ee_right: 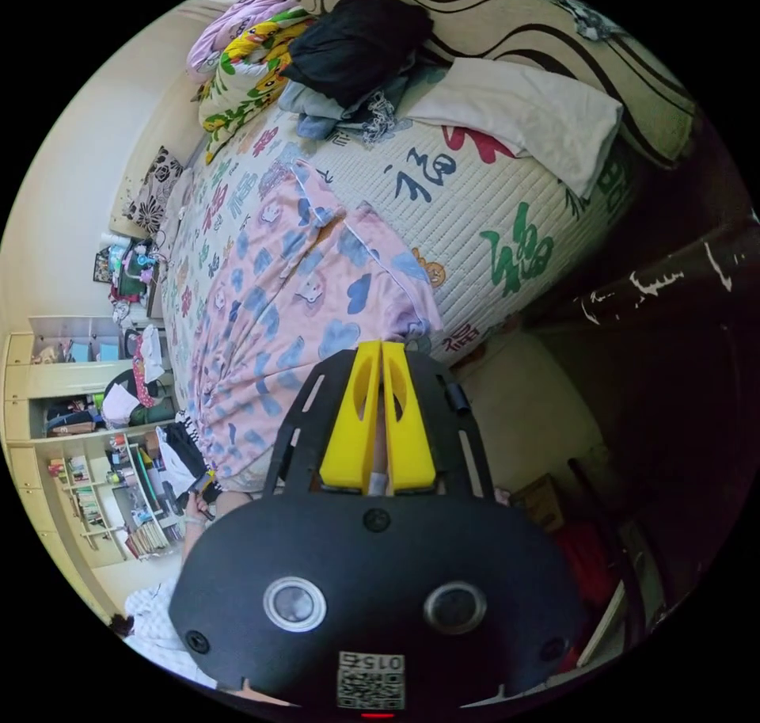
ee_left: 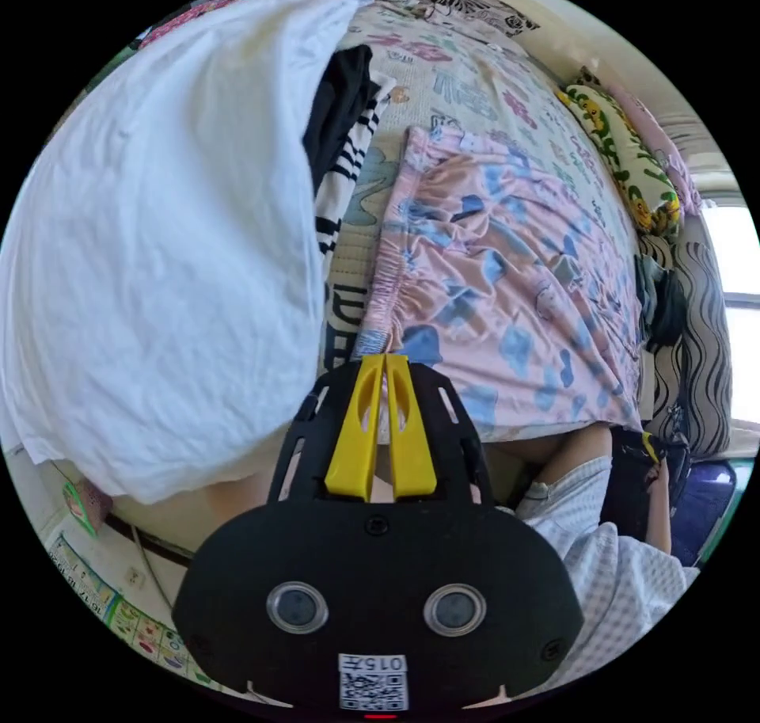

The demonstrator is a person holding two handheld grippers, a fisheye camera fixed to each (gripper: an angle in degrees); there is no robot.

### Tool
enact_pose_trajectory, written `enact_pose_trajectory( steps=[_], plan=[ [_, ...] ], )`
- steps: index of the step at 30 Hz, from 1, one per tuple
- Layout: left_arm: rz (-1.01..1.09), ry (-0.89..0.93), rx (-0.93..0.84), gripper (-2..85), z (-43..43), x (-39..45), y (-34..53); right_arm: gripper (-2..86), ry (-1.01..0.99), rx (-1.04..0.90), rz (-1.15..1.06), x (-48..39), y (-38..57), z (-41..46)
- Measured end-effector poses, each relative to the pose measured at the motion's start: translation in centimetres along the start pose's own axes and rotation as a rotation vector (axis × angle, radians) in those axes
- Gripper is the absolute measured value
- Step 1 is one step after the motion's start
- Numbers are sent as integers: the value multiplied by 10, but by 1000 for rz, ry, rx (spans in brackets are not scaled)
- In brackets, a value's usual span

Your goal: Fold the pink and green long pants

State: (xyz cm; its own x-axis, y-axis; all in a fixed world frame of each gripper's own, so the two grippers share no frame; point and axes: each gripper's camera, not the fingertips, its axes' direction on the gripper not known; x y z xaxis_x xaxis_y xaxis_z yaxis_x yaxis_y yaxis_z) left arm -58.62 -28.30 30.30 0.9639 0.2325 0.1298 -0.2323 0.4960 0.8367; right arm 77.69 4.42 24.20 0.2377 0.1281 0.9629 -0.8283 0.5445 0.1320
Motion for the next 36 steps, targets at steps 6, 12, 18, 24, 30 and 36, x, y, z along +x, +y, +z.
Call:
enact_pose_trajectory(
  steps=[6,12,18,24,30,36],
  plan=[
    [31,-11,80,-4,-40,-25,28,-6,10,-39,-4,17,15,19],
    [7,9,63,-3,-24,-37,39,-2,38,-89,48,34,32,62],
    [82,-93,-2,6,-21,-28,47,29,47,-67,70,49,55,69],
    [83,-46,94,50,-44,-31,76,45,-71,26,4,43,87,64],
    [-9,115,216,74,-39,-37,98,45,-232,35,-154,3,122,96],
    [62,177,266,70,-23,-3,108,45,-179,-86,-452,-97,165,169]
  ],
)
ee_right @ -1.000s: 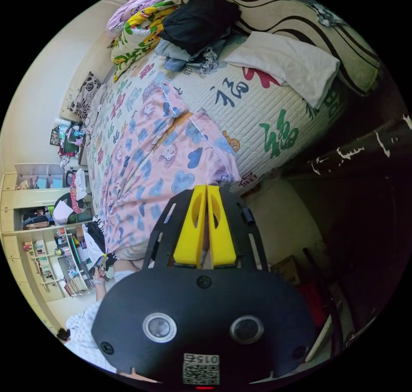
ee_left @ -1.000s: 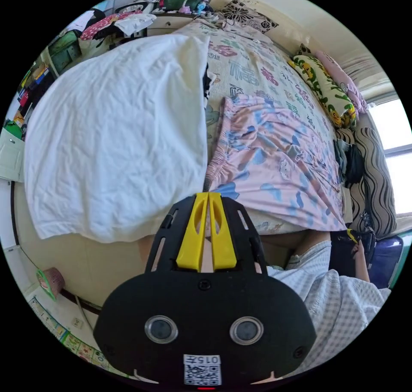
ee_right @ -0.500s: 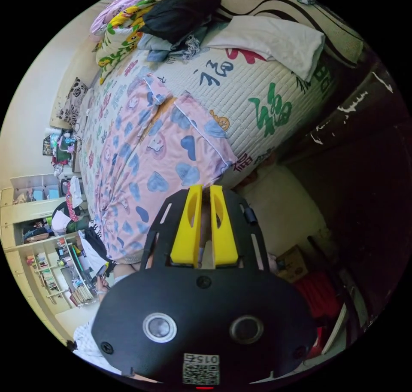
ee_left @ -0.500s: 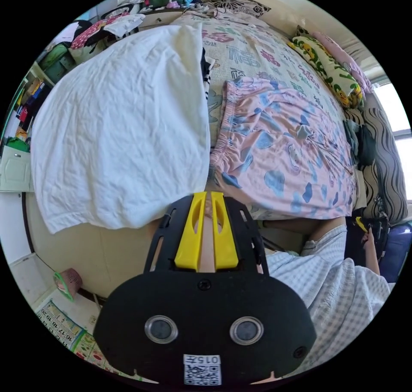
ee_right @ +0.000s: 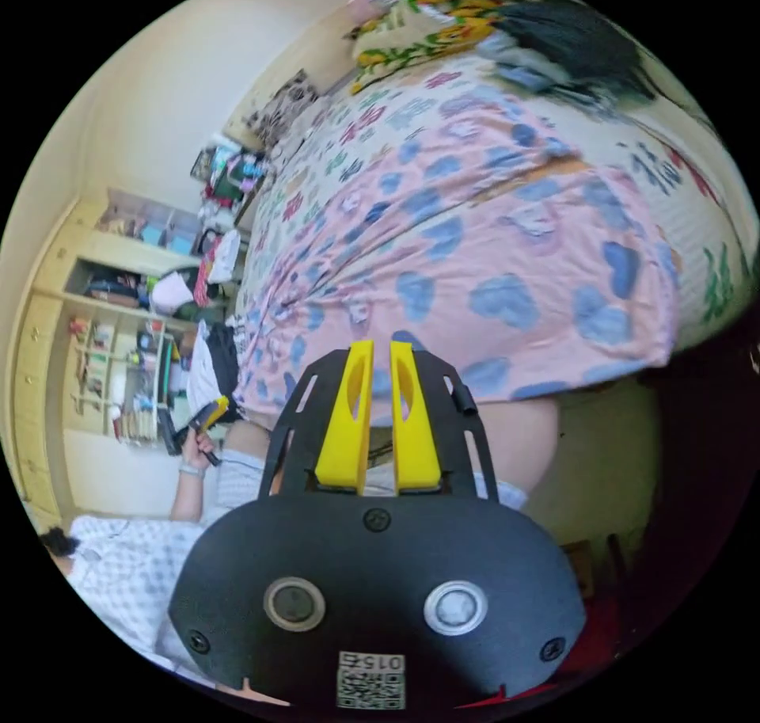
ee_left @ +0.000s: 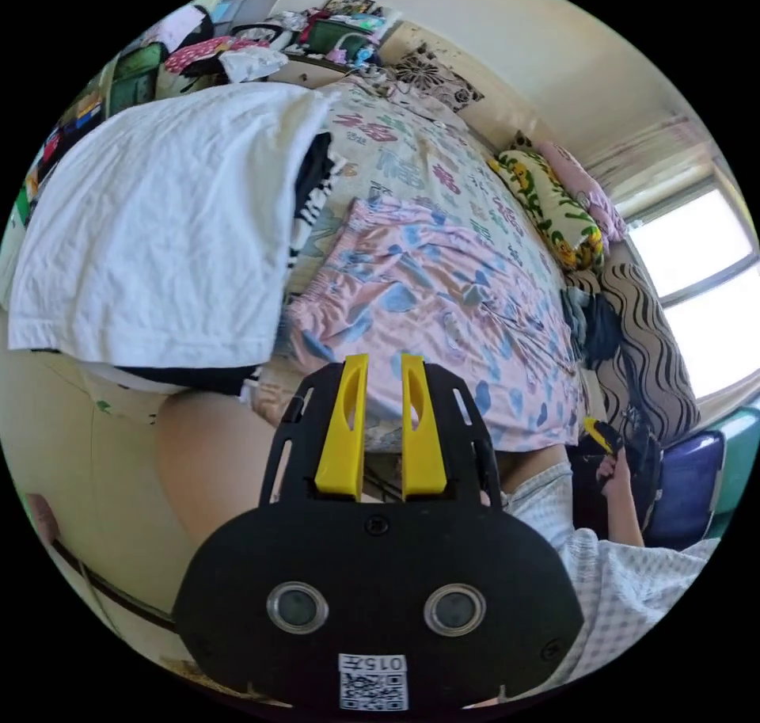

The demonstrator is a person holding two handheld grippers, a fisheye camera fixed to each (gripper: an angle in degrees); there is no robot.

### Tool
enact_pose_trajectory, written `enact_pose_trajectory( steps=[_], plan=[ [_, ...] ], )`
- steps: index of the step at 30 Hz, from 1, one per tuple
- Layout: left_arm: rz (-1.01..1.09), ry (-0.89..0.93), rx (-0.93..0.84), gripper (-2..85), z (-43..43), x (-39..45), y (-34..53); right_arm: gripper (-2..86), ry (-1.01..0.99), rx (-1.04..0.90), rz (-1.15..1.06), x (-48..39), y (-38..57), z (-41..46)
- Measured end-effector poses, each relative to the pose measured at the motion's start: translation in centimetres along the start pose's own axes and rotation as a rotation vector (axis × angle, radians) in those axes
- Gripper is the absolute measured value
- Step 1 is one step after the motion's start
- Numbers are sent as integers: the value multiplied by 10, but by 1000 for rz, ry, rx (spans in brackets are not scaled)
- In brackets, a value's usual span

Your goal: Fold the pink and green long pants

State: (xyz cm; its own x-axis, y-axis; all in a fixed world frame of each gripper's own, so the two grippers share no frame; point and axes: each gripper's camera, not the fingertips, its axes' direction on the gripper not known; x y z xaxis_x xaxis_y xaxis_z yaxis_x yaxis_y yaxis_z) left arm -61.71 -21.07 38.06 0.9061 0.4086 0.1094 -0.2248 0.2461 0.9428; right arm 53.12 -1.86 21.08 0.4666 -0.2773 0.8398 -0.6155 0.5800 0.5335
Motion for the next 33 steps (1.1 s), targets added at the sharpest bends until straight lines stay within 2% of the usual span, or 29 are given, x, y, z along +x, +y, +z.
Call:
enact_pose_trajectory(
  steps=[3,6,9,13,17,20,22,27,29,31,33],
  plan=[
    [134,-34,-67,76,13,32,2,47,6,-127,-116,-41,2,55],
    [140,-61,-117,91,25,42,7,57,-1,-221,-160,-63,8,95],
    [-50,-134,-31,110,14,15,17,63,-44,-247,-150,-72,14,115],
    [-339,-94,95,124,-7,-40,32,70,-38,-341,-207,-90,19,145],
    [-485,-92,83,115,2,-68,31,70,-84,-382,-225,-95,20,156],
    [-542,27,115,59,12,-84,30,70,-114,-382,-215,-85,16,145],
    [-551,65,128,9,10,-87,30,69,-126,-327,-190,-66,10,115],
    [-491,98,161,-4,-5,-89,32,68,-132,-43,-6,17,6,-1],
    [-485,139,195,-5,-12,-92,34,69,-94,74,92,59,11,-48],
    [-468,165,211,-6,-18,-91,35,71,32,197,254,118,22,-100],
    [-451,166,211,-6,-21,-89,33,73,84,257,383,162,33,-127]
  ],
)
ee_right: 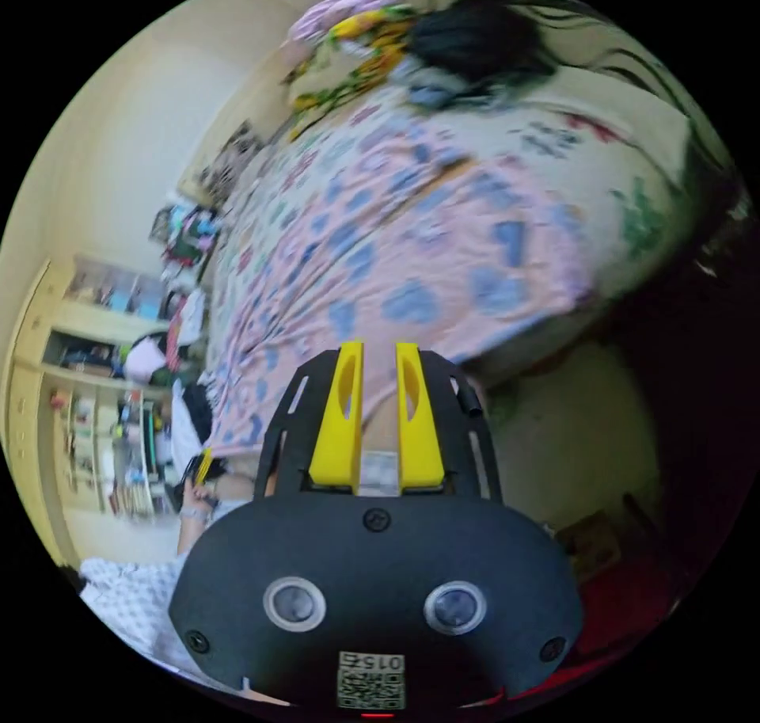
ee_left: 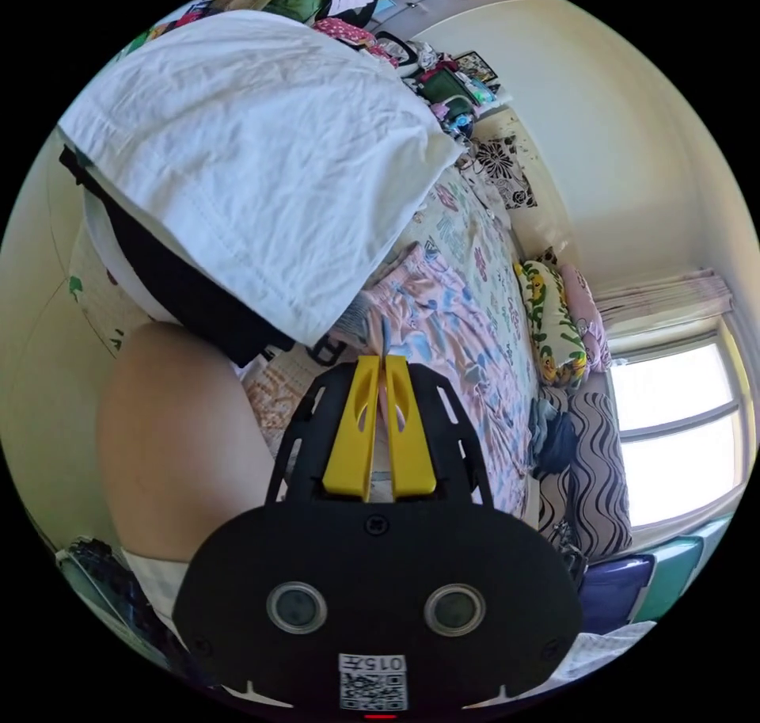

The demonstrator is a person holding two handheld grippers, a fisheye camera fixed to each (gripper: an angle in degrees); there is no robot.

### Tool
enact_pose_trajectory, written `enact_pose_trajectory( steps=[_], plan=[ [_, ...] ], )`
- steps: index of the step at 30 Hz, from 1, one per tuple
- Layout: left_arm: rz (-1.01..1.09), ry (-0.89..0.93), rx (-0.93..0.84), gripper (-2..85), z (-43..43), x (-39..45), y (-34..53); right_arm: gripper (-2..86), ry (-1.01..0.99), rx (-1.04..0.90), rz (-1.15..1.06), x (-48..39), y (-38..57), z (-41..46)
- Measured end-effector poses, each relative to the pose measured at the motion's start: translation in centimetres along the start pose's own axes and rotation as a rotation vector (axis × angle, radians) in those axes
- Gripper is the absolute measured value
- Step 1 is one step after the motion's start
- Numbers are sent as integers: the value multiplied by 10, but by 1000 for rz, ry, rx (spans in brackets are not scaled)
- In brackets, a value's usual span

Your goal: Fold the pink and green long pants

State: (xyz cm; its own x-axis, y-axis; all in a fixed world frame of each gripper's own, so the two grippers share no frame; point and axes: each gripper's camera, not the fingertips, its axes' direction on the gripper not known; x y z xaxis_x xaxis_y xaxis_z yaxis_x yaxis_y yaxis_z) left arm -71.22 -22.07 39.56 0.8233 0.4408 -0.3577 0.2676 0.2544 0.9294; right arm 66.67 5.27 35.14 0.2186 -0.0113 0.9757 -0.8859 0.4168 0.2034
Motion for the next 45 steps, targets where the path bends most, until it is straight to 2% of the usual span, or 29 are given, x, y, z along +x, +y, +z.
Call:
enact_pose_trajectory(
  steps=[2,7,23,26,31,35,42,45],
  plan=[
    [12,-12,-4,-6,0,3,-1,78,4,16,133,43,-10,-10],
    [43,-68,-11,-6,1,18,-6,85,-210,75,382,119,-24,-19],
    [127,-113,-15,-5,7,56,-11,75,-514,195,468,134,-64,-72],
    [113,-95,-15,-5,8,54,-11,90,-639,263,513,134,-64,-78],
    [62,-43,-11,-6,10,48,-11,81,-558,184,530,122,-82,-79],
    [55,-41,-16,-6,13,50,-11,22,-561,205,532,104,-91,-87],
    [131,-21,-29,-5,4,70,-26,0,-473,197,324,31,-127,-128],
    [178,-2,-13,-6,-4,88,-40,-1,-375,166,207,-13,-154,-147]
  ],
)
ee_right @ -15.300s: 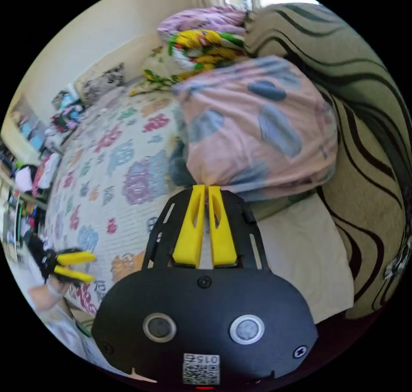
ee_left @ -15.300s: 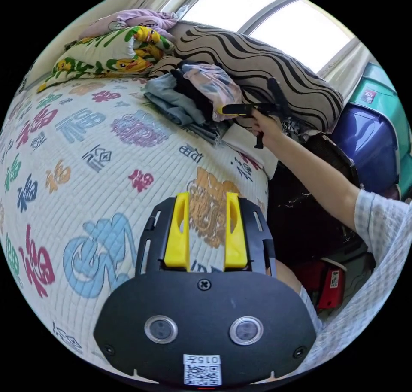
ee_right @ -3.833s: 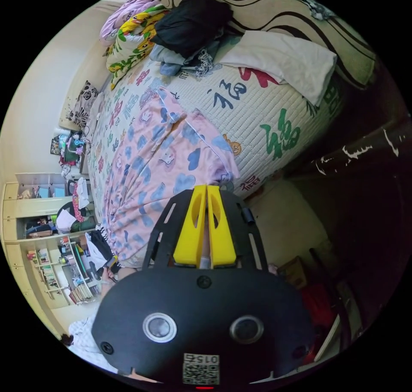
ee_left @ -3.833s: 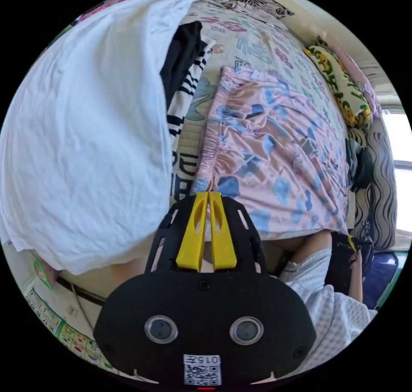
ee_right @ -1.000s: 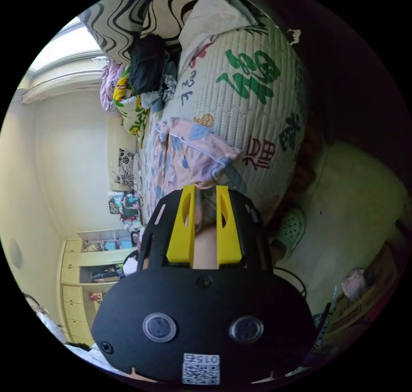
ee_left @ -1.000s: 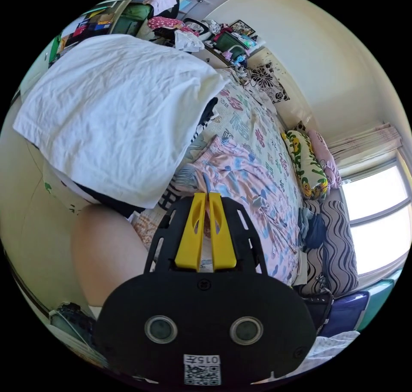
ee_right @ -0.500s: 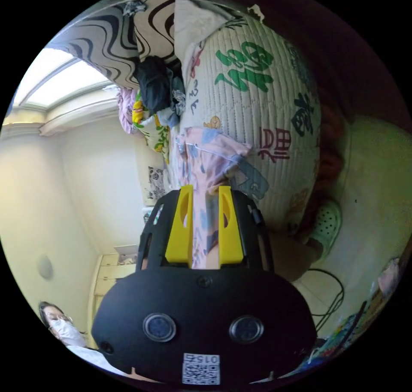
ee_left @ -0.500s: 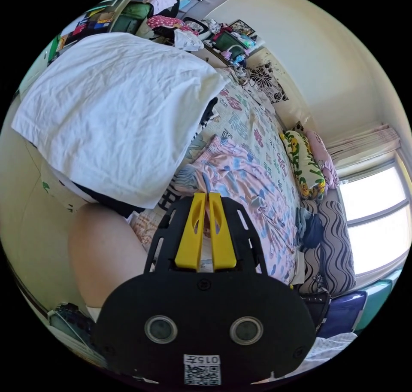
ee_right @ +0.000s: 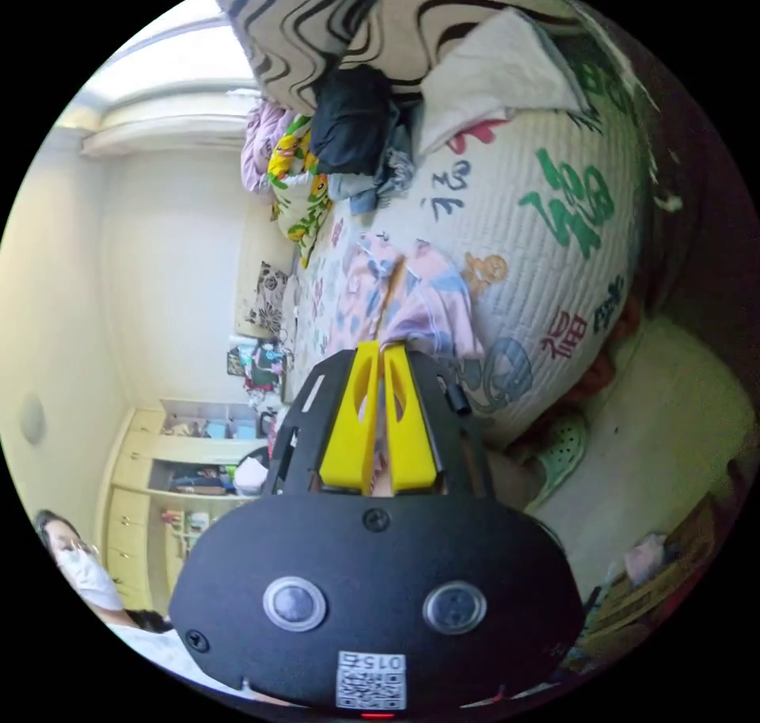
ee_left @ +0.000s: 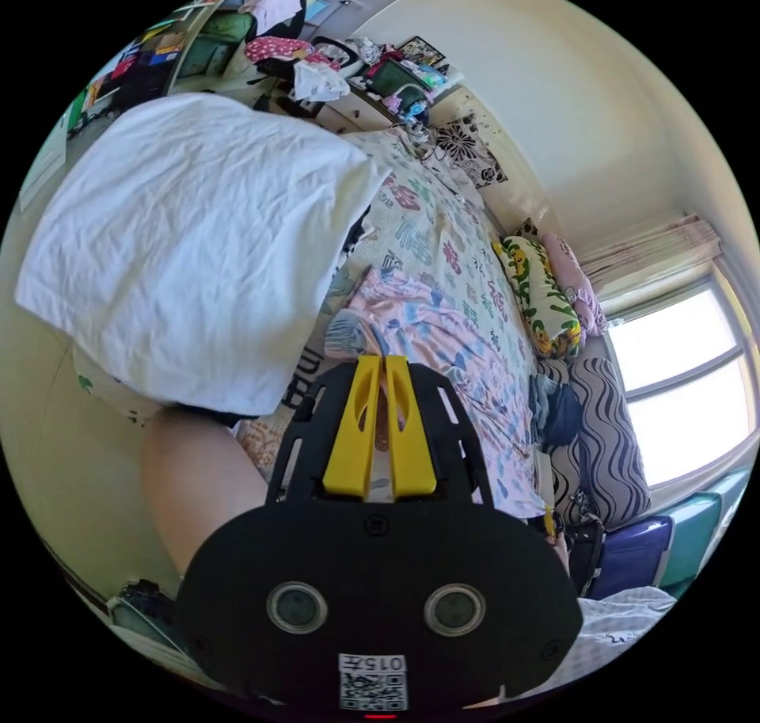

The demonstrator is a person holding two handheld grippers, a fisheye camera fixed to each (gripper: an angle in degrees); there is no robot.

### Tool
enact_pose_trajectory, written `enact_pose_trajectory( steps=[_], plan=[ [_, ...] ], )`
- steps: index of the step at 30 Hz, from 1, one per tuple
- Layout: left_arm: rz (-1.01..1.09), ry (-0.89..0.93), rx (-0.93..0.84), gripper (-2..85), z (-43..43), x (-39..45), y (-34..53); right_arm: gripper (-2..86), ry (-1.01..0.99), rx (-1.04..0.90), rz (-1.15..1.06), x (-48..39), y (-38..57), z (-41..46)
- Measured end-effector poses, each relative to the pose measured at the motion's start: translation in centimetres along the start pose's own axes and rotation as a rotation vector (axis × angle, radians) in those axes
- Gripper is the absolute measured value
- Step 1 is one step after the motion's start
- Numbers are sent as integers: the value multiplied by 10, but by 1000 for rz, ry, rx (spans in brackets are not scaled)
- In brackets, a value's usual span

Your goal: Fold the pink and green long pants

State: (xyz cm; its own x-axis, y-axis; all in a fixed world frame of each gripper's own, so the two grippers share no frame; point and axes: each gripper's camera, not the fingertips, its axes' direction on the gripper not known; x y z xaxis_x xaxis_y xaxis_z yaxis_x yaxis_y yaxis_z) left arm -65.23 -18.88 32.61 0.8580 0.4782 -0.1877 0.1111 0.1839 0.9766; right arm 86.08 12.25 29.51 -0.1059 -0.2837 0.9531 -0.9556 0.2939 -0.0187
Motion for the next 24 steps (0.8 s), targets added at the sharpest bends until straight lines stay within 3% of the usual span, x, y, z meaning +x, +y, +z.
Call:
enact_pose_trajectory(
  steps=[8,13,24],
  plan=[
    [96,101,73,-7,8,51,-73,-3,179,-130,-263,-131,-80,61],
    [132,57,52,-7,60,74,-141,-3,304,-239,-353,-200,-154,157],
    [-30,-132,-63,-2,232,49,-253,6,574,-408,-178,-212,-257,385]
  ],
)
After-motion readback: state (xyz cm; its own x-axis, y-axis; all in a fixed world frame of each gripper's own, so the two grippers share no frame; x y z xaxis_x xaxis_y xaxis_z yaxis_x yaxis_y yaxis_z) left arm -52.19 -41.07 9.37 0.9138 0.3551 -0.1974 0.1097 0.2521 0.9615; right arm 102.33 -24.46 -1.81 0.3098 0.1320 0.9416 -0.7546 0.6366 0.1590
